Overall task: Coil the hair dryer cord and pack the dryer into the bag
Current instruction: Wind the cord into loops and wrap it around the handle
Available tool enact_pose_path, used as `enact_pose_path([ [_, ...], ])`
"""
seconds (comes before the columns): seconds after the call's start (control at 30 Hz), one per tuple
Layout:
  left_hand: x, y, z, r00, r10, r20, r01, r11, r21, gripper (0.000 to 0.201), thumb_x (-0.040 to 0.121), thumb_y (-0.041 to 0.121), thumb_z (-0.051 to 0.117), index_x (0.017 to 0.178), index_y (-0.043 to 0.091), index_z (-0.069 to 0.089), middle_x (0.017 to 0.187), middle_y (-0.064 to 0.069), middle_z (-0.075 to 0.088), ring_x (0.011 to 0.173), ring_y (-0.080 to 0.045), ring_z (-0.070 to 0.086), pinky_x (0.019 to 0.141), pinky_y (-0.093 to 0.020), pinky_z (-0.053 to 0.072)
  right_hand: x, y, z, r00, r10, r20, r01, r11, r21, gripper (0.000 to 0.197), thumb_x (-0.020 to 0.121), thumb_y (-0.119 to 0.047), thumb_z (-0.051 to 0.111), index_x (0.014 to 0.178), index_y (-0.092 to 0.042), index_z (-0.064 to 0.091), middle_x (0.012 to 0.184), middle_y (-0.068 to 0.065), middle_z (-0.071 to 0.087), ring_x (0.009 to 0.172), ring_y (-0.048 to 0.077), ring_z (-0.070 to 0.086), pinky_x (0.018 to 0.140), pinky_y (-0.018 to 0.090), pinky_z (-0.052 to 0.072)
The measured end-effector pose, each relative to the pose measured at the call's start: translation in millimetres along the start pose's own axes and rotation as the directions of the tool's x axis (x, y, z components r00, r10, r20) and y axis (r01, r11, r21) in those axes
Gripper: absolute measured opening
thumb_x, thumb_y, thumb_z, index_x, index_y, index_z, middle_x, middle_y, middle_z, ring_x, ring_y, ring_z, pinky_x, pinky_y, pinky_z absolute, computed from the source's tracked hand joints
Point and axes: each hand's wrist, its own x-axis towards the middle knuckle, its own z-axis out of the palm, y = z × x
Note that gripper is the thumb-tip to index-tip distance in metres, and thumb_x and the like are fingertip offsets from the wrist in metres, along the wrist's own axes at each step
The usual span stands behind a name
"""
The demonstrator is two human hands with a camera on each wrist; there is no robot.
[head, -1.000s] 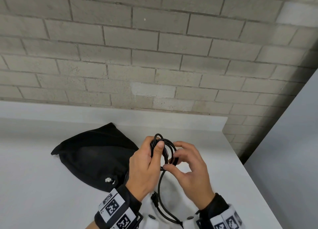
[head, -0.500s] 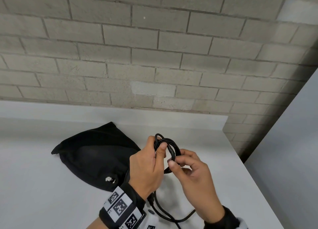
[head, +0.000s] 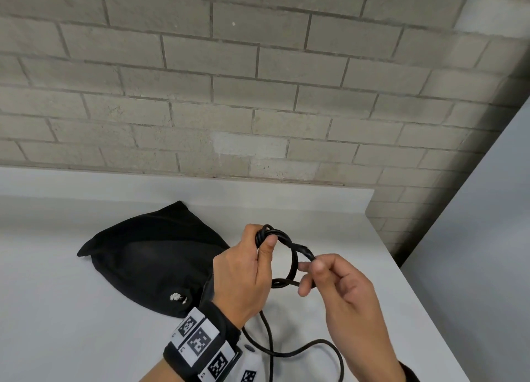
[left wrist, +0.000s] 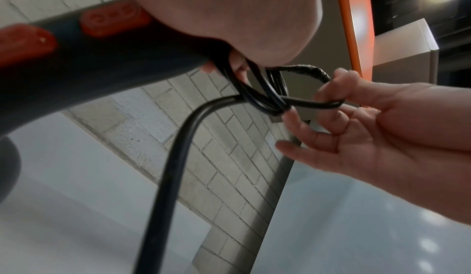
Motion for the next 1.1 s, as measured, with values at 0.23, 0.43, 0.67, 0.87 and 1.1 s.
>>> enact_pose_path([
  [0.23, -4, 3, 2, 1.0, -0.019, 0.006, 0.019, 1.0, -0.017, 0.05, 0.102, 0.061, 0.019, 0.095, 0.025, 0.052, 0.058, 0.008, 0.056, 0.045, -0.009, 0.054, 0.045, -0.038, 0.048, -5, 16, -9, 0.997, -0.072, 0.0, 0.071, 0.994, 0.083, 0.04, 0.079, -0.058, 0.068, 0.077, -0.018, 0.064, 0.049, 0.003, 0.053, 0.054, 0.028, 0.059, 0.077, 0.031, 0.056],
  [0.43, -7, 5, 6, 1.0, -0.003, 0.031, 0.004, 1.0, -0.029, 0.051, 0.102, 0.06, 0.021, 0.095, 0.023, 0.054, 0.057, 0.009, 0.056, 0.042, -0.009, 0.053, 0.043, -0.038, 0.047, -1, -2, -31, 0.938, 0.257, 0.231, -0.309, 0.923, 0.23, 0.05, 0.071, -0.053, 0.078, 0.071, -0.007, 0.058, 0.044, 0.003, 0.032, 0.037, 0.016, 0.033, 0.059, 0.037, 0.054],
  [0.67, -4, 5, 7, 1.0, -0.024, -0.013, 0.024, 0.999, -0.041, 0.052, 0.101, 0.06, 0.02, 0.094, 0.023, 0.056, 0.057, 0.011, 0.057, 0.046, -0.008, 0.055, 0.047, -0.032, 0.048, -9, 12, -46, 0.893, 0.115, 0.434, -0.38, 0.71, 0.593, 0.06, 0.061, -0.025, 0.093, 0.104, 0.006, 0.064, 0.067, 0.013, 0.059, 0.058, 0.022, 0.06, 0.07, 0.038, 0.057],
  [0.87, 2, 6, 1, 0.997, -0.056, -0.046, 0.055, 0.998, -0.024, 0.041, 0.1, 0.051, 0.031, 0.121, 0.027, 0.057, 0.046, 0.011, 0.045, 0.048, -0.012, 0.055, 0.047, -0.026, 0.044, -24, 41, -9, 0.922, -0.143, 0.359, 0.044, 0.962, 0.27, 0.041, 0.076, 0.012, 0.071, 0.106, -0.016, 0.071, 0.092, 0.011, 0.075, 0.115, 0.031, 0.063, 0.102, 0.034, 0.046],
  [1.1, 2, 2, -3, 0.999, -0.002, -0.042, 0.001, 1.0, -0.028, 0.025, 0.1, 0.048, 0.035, 0.11, 0.034, 0.053, 0.05, 0.009, 0.048, 0.045, -0.008, 0.052, 0.045, -0.026, 0.043, -23, 52, 16, 0.947, -0.211, 0.241, 0.206, 0.978, 0.047, 0.031, 0.078, 0.001, 0.077, 0.08, -0.029, 0.075, 0.12, -0.008, 0.063, 0.121, 0.023, 0.057, 0.099, 0.033, 0.049],
])
